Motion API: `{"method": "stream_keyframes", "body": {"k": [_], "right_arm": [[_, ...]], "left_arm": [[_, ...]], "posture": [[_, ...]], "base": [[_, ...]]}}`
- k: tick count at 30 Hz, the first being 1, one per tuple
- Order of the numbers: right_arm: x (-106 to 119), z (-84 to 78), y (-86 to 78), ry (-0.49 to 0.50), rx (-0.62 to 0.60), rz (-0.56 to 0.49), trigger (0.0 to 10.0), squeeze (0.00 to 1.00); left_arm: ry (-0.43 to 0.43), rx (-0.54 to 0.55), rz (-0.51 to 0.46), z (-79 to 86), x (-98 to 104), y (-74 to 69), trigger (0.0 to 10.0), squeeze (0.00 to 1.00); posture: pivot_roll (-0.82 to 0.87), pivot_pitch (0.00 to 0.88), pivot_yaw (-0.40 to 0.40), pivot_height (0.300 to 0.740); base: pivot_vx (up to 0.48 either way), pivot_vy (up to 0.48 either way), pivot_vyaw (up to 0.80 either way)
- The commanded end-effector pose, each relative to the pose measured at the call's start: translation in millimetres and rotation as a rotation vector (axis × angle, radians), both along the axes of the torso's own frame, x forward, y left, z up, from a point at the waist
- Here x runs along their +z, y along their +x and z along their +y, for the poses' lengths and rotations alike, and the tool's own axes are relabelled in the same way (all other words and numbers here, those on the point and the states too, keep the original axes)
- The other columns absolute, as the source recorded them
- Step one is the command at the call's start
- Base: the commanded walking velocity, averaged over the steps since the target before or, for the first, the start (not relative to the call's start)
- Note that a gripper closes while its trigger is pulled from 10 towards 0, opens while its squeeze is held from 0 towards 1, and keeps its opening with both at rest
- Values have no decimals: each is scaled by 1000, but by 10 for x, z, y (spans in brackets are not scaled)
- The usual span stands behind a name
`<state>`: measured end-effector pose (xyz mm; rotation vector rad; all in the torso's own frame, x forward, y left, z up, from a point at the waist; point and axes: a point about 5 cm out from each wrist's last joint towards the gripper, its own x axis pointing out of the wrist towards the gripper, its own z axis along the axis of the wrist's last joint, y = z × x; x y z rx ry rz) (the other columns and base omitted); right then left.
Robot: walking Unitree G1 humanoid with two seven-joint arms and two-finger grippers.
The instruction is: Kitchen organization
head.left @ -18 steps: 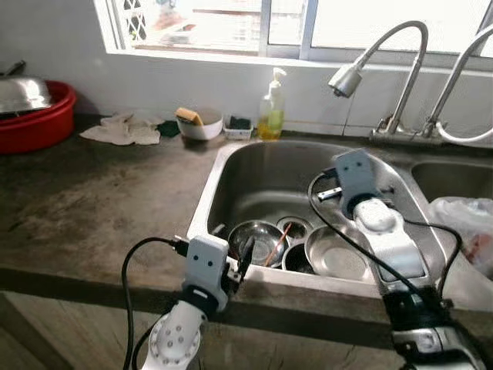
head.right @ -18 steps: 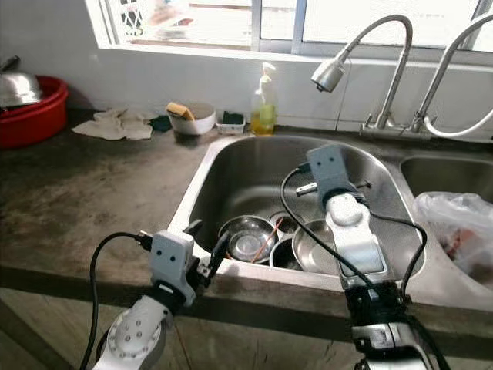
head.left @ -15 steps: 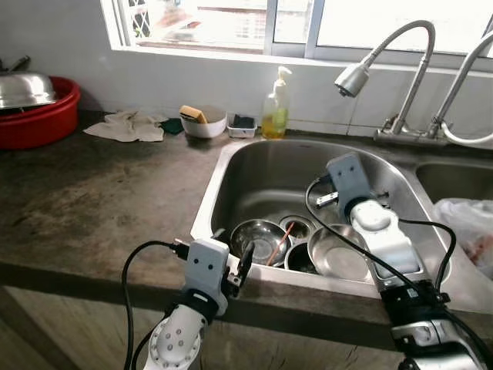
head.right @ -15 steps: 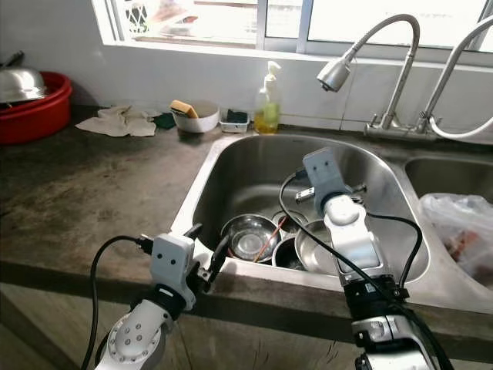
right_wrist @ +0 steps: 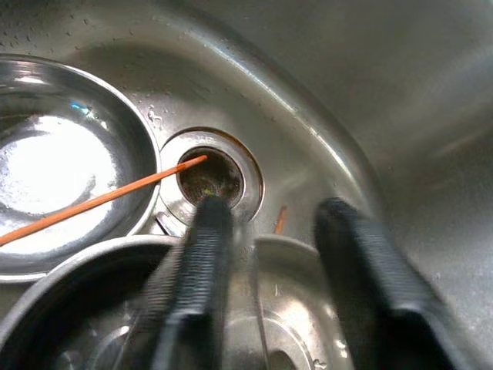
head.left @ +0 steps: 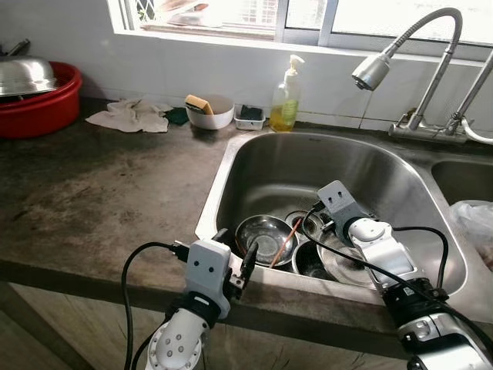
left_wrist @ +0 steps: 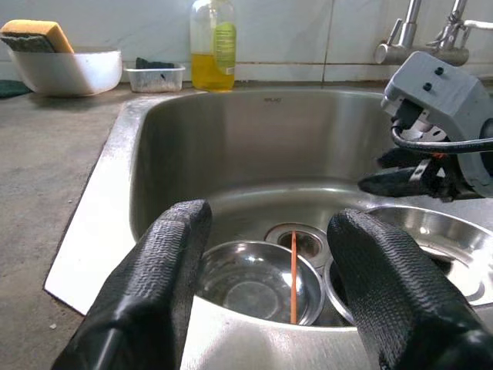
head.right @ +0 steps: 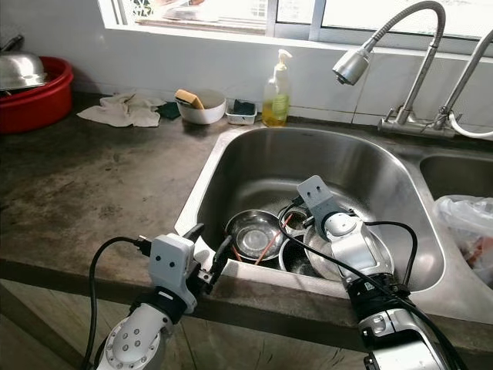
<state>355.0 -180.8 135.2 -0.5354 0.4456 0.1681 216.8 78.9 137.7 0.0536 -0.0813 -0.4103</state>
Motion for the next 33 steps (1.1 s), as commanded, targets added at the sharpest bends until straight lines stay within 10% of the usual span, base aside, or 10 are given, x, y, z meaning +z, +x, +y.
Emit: {"method": "stream_keyframes", "body": {"k": [1, 2, 3, 17, 33], "right_arm": [[49, -29, 18, -4, -15, -24, 10000, 1000], [87, -25, 31, 7, -19, -45, 10000, 1000], [166, -23, 43, 30, -36, -96, 10000, 0], [824, 26, -513, 339, -117, -614, 10000, 0], [495, 350, -1309, 557, -66, -550, 10000, 0]], "left_arm": [[16, -2, 23, 0, -27, -5, 10000, 0], [16, -2, 23, 1, -26, -1, 10000, 0], [17, -2, 23, 2, -25, 4, 10000, 0], [30, 15, -1, 64, 9, 78, 10000, 0], [-10, -9, -9, 73, 64, 46, 10000, 0]], "posture": [[107, 72, -75, 740], [104, 70, -72, 740], [103, 67, -72, 740], [78, 27, -61, 740], [45, 0, -33, 740]], "base": [[0, 0, 0], [0, 0, 0], [0, 0, 0], [0, 0, 0], [0, 0, 0]]}}
